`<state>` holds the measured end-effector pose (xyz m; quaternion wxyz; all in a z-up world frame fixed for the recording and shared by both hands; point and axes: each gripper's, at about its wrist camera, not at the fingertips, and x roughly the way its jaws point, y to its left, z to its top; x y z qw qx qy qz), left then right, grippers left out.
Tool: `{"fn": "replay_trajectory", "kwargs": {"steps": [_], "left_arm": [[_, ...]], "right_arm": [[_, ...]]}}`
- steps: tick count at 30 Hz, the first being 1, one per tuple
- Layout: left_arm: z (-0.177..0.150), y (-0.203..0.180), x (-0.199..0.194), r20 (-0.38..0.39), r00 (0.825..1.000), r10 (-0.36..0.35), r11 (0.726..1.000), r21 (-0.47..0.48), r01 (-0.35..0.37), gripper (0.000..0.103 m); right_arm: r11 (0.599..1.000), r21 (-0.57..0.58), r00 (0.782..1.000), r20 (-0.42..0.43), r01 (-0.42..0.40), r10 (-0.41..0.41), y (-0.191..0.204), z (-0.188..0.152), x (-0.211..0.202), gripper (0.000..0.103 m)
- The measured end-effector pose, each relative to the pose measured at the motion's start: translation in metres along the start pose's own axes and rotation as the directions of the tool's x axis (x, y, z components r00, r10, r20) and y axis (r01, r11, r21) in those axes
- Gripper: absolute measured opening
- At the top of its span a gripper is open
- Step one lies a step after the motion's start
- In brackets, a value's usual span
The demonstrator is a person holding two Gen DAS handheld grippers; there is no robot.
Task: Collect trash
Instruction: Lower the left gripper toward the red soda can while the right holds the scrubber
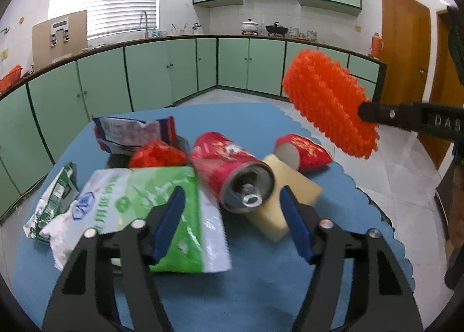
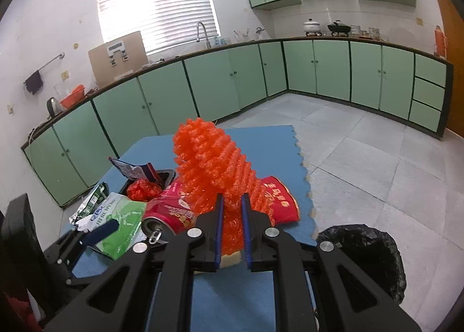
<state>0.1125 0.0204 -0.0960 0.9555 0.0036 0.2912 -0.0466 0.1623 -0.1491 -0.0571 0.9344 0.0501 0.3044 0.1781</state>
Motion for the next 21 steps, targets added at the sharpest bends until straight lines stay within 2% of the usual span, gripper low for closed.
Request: {"fn": "replay_trajectory", "kwargs": {"steps": [2, 6, 11, 13, 15, 17, 19, 21], "left_arm": [[-0.002, -0.006, 0.003, -0.006, 1.000, -0.008, 1.000, 0.006, 0.008, 0.054], [-0.009, -0.018, 0.009, 0.006, 1.000, 0.016, 0.999, 0.038, -0.016, 0.051], [-0.012, -0.022, 0.017, -0.016, 1.000, 0.024, 0.999, 0.036, -0.023, 0.042], [-0.010, -0.021, 0.016, -0.011, 0.999, 0.041, 0.999, 0.023, -0.041, 0.043], [-0.005, -0.015, 0.014, -0.003, 0.999, 0.053, 0.999, 0.000, -0.053, 0.047], [0.001, -0.012, 0.012, -0.002, 0.999, 0.052, 0.999, -0.011, -0.052, 0.064], [0.006, -0.013, 0.012, -0.003, 0.998, 0.061, 0.998, -0.014, -0.061, 0.076], [0.010, -0.014, 0.016, -0.007, 0.998, 0.064, 0.998, -0.006, -0.065, 0.080]], "right_arm": [[1.000, 0.014, 1.000, 0.000, 0.009, -0.009, -0.007, -0.003, -0.003, 0.012], [0.999, 0.030, 1.000, -0.009, 0.025, -0.024, -0.015, -0.008, -0.003, 0.012], [0.999, 0.042, 0.999, -0.016, 0.031, -0.031, -0.022, -0.012, -0.001, 0.012], [0.999, 0.044, 0.999, -0.017, 0.030, -0.030, -0.024, -0.013, -0.001, 0.012], [0.999, 0.044, 0.999, -0.020, 0.030, -0.029, -0.025, -0.013, 0.000, 0.012], [0.999, 0.045, 0.999, -0.023, 0.029, -0.028, -0.025, -0.014, 0.003, 0.012], [0.998, 0.047, 0.999, -0.026, 0.028, -0.026, -0.025, -0.015, 0.004, 0.012], [0.999, 0.047, 0.999, -0.029, 0.026, -0.025, -0.024, -0.015, 0.006, 0.012]]}}
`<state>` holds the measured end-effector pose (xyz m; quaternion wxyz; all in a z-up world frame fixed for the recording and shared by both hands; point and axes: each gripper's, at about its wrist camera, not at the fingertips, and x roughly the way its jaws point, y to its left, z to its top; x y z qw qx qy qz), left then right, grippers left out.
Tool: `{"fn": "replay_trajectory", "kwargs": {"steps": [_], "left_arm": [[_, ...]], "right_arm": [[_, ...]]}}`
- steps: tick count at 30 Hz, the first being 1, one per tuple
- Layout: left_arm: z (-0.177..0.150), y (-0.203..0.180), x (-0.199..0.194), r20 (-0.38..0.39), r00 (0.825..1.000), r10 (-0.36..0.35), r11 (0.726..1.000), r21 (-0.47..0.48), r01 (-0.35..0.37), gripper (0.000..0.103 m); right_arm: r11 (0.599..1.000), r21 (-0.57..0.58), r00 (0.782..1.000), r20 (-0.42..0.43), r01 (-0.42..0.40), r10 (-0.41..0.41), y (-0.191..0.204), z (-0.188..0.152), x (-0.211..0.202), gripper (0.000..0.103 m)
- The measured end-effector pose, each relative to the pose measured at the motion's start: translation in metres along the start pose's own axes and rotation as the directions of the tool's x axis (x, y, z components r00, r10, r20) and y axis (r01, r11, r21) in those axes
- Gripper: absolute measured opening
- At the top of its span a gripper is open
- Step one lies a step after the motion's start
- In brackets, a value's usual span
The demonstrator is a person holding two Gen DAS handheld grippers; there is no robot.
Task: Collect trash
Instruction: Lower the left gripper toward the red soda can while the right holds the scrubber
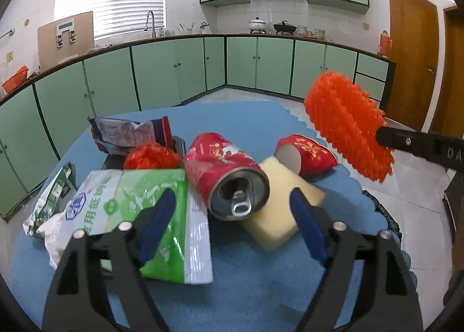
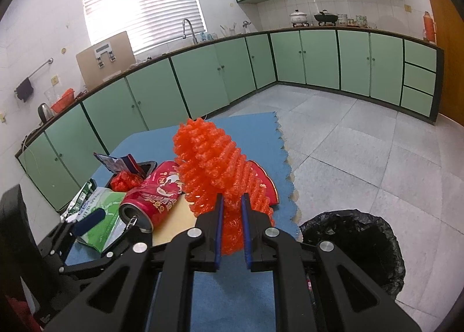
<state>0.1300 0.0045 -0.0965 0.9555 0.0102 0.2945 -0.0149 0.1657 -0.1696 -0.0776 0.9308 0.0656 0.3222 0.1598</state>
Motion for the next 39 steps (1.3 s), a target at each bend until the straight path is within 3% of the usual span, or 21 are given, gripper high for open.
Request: {"fn": "replay_trajectory", "kwargs": {"steps": [4, 20, 21, 23, 24, 39], "left_arm": [[0.007, -0.002, 0.020, -0.042, 0.999, 0.008, 1.000, 0.002, -0.008, 0.081], [0.019, -0.003, 0.059, -0.094, 0.995, 0.017, 0.999, -0.047, -0.021, 0.085], [0.019, -0.003, 0.060, -0.092, 0.996, 0.011, 0.999, -0.049, -0.016, 0.085], [0.022, 0.000, 0.063, -0.098, 0.995, -0.009, 0.998, -0.060, 0.003, 0.067], [0.021, 0.001, 0.065, -0.110, 0.994, -0.025, 0.997, -0.068, 0.018, 0.065], [-0.001, 0.019, 0.031, -0.122, 0.985, -0.118, 0.988, -0.109, 0.105, 0.061]], "right_arm": [[1.000, 0.000, 1.000, -0.002, -0.001, 0.001, 0.000, 0.000, 0.001, 0.012], [0.999, 0.022, 0.999, -0.016, 0.036, -0.036, -0.014, -0.002, 0.008, 0.012], [0.999, 0.023, 0.999, -0.019, 0.036, -0.036, -0.015, -0.002, 0.009, 0.012], [0.999, 0.026, 0.999, -0.023, 0.034, -0.034, -0.015, -0.002, 0.010, 0.012], [0.999, 0.026, 0.999, -0.024, 0.034, -0.033, -0.015, -0.003, 0.011, 0.012], [0.999, 0.043, 0.999, -0.039, 0.032, -0.031, -0.023, -0.006, 0.014, 0.012]]}}
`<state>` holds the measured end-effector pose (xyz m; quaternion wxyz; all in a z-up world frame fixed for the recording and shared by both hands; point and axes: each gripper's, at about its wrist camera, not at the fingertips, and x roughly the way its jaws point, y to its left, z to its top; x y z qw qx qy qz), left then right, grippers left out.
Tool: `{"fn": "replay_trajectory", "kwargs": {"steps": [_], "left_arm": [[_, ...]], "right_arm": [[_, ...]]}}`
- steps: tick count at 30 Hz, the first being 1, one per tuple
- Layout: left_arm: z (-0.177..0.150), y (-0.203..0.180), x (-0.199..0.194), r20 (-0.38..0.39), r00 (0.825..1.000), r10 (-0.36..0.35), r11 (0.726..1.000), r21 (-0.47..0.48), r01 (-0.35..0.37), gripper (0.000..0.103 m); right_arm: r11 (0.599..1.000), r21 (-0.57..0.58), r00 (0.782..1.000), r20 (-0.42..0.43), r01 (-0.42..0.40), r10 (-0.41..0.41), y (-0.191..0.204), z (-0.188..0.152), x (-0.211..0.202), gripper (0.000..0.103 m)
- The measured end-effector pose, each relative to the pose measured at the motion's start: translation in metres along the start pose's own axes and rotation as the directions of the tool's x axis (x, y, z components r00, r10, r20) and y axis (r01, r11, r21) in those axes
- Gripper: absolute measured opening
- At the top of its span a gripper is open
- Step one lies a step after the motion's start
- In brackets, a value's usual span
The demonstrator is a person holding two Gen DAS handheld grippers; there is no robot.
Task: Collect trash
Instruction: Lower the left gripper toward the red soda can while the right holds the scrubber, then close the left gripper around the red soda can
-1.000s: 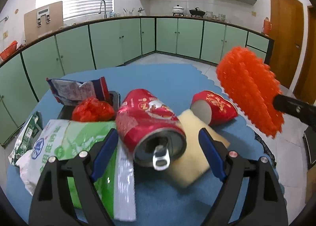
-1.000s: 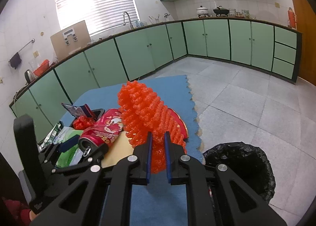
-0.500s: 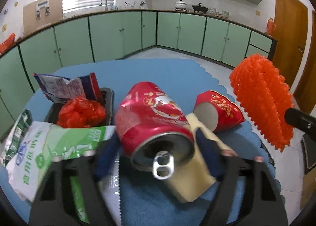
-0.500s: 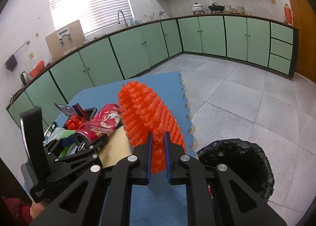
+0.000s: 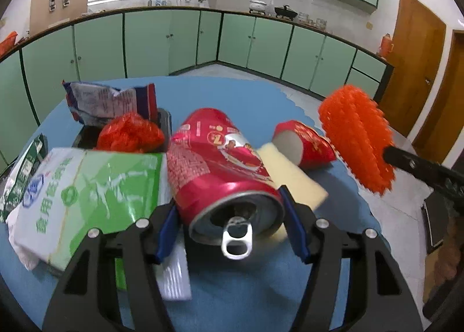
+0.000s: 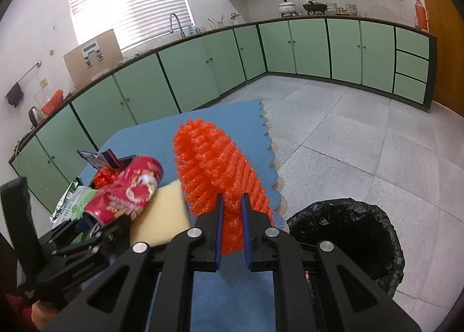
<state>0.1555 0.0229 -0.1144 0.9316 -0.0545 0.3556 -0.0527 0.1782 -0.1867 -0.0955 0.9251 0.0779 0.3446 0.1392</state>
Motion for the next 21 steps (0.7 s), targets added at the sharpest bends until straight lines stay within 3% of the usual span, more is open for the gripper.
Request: {"fn": "replay_trajectory", "kwargs": {"steps": [3, 8, 21], "left_arm": [[-0.003, -0.001, 0.002, -0.020, 1.000, 0.004, 1.000, 0.020, -0.003, 0.063], [0.008, -0.003, 0.004, -0.030, 1.000, -0.007, 1.000, 0.019, 0.008, 0.086], [0.022, -0.002, 0.019, -0.043, 0.997, 0.057, 0.998, 0.007, -0.057, 0.089]], "right_arm": [[1.000, -0.004, 1.000, -0.006, -0.001, 0.001, 0.001, -0.001, 0.002, 0.012], [1.000, -0.010, 1.000, -0.010, -0.003, 0.003, 0.003, 0.000, 0.001, 0.012], [1.000, -0.017, 1.000, -0.009, -0.002, 0.002, 0.004, 0.001, 0.002, 0.012]]}}
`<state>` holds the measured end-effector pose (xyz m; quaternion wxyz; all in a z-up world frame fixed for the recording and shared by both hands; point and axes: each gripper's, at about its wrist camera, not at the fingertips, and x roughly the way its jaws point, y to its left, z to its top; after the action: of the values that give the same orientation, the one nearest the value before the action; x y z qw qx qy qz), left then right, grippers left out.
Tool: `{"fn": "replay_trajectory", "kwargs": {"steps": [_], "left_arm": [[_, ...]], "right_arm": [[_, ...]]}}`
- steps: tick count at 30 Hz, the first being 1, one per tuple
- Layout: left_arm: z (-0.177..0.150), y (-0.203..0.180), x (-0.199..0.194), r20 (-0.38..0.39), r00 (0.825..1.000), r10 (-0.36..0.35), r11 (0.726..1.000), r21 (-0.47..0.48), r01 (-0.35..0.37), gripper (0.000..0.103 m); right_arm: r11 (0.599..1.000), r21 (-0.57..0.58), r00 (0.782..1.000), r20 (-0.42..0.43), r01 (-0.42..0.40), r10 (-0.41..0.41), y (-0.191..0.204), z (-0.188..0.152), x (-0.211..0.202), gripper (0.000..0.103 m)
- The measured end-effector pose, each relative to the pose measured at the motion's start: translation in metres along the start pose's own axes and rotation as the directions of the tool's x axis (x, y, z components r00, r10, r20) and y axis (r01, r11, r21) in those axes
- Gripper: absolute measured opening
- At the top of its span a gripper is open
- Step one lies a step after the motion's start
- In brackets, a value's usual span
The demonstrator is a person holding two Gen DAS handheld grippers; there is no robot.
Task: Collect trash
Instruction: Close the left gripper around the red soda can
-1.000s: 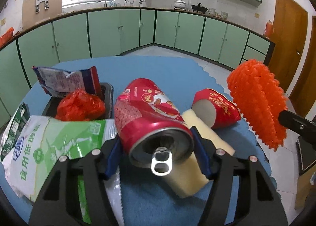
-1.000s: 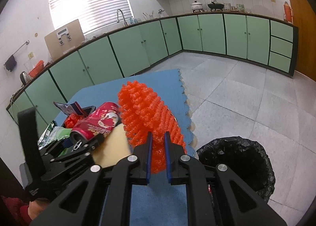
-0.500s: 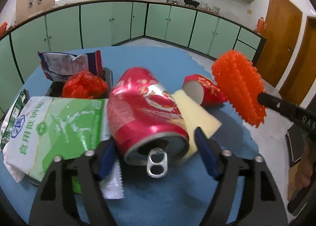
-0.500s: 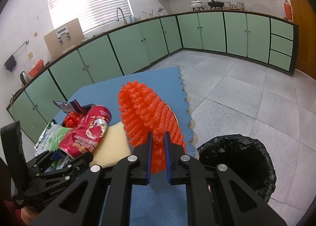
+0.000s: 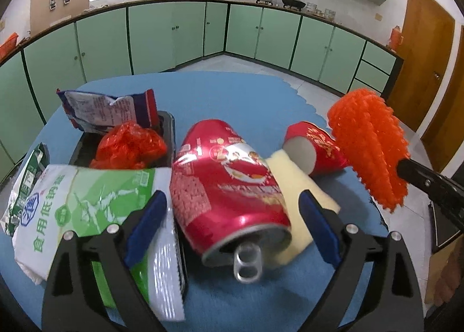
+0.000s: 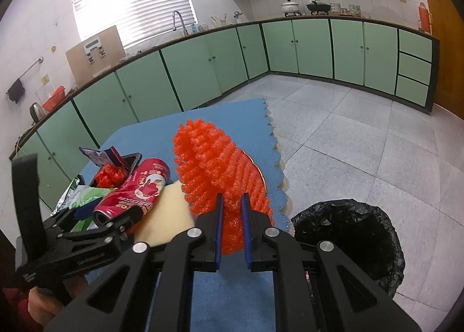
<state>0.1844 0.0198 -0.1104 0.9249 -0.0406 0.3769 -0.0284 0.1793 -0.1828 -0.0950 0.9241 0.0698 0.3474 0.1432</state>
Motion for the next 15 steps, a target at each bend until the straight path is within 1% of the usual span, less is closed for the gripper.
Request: {"fn": "replay_trajectory", "kwargs": {"steps": [3, 5, 6, 8, 11, 15], "left_arm": [[0.004, -0.004, 0.009, -0.020, 1.000, 0.010, 0.999, 0.031, -0.009, 0.088], [0.003, -0.004, 0.013, -0.032, 0.999, 0.003, 0.999, 0.035, -0.002, 0.073], [0.003, -0.003, 0.015, -0.048, 0.999, -0.014, 0.999, 0.029, 0.015, 0.071], [0.001, -0.002, 0.015, -0.050, 0.998, -0.024, 1.000, 0.019, 0.025, 0.066], [-0.002, 0.000, 0.011, -0.042, 0.998, -0.038, 0.999, 0.008, 0.039, 0.061], [-0.002, 0.003, -0.005, -0.002, 0.997, -0.071, 0.997, -0.002, 0.071, 0.060]], "right_arm": [[1.000, 0.004, 1.000, -0.004, 0.004, -0.004, -0.001, 0.000, 0.002, 0.012], [1.000, 0.004, 1.000, -0.003, 0.005, -0.005, 0.000, 0.001, 0.002, 0.012], [1.000, 0.003, 1.000, -0.001, 0.005, -0.005, 0.000, 0.001, 0.002, 0.012], [1.000, -0.004, 1.000, 0.000, 0.007, -0.007, 0.001, 0.000, 0.001, 0.012], [1.000, -0.010, 1.000, -0.001, 0.008, -0.008, 0.002, 0.000, 0.001, 0.012], [1.000, -0.011, 1.000, 0.000, 0.007, -0.007, 0.001, -0.001, 0.001, 0.012]]}}
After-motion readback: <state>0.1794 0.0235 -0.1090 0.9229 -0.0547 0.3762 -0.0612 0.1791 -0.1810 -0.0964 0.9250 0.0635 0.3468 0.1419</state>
